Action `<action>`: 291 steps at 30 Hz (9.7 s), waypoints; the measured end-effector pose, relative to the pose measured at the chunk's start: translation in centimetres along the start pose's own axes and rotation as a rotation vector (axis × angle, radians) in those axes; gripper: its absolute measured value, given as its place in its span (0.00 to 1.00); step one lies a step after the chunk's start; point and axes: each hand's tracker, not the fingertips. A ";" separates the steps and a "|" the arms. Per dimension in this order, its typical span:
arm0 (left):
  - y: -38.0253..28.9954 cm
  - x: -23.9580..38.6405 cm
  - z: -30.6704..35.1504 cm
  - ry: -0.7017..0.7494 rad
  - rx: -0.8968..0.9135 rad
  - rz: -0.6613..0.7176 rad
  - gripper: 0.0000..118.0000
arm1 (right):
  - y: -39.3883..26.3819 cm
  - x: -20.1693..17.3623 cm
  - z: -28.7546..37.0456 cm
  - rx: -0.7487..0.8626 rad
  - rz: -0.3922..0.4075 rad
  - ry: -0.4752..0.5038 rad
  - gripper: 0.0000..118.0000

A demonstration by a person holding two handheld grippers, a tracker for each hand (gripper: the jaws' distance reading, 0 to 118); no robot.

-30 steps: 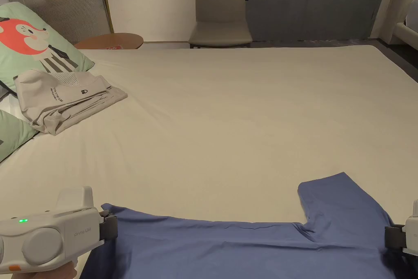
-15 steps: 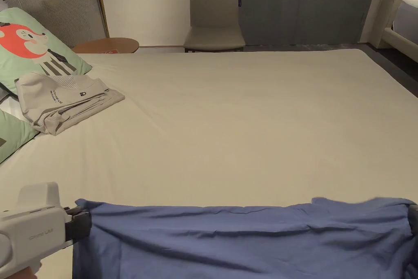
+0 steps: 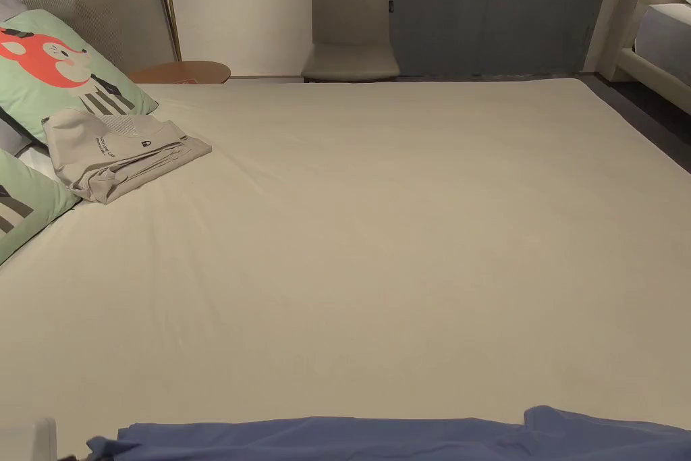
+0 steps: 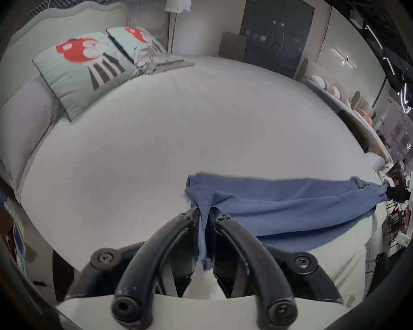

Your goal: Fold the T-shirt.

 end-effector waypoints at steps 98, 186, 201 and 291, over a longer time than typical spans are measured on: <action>1.0 11.2 -8.9 -0.456 -0.229 0.112 0.16 | -0.4 -15.6 5.0 0.694 0.010 0.021 0.01; 1.5 -7.6 1.8 -0.817 -0.014 0.539 0.07 | -0.7 -16.3 4.1 0.656 -0.039 0.110 0.01; 2.1 19.3 -7.8 -0.723 -0.240 0.029 0.09 | -1.9 -11.9 5.5 0.679 -0.099 0.054 0.01; 2.1 -13.0 -7.8 -0.715 -0.220 0.477 0.19 | 3.3 -24.0 -9.3 -0.117 0.061 0.396 0.00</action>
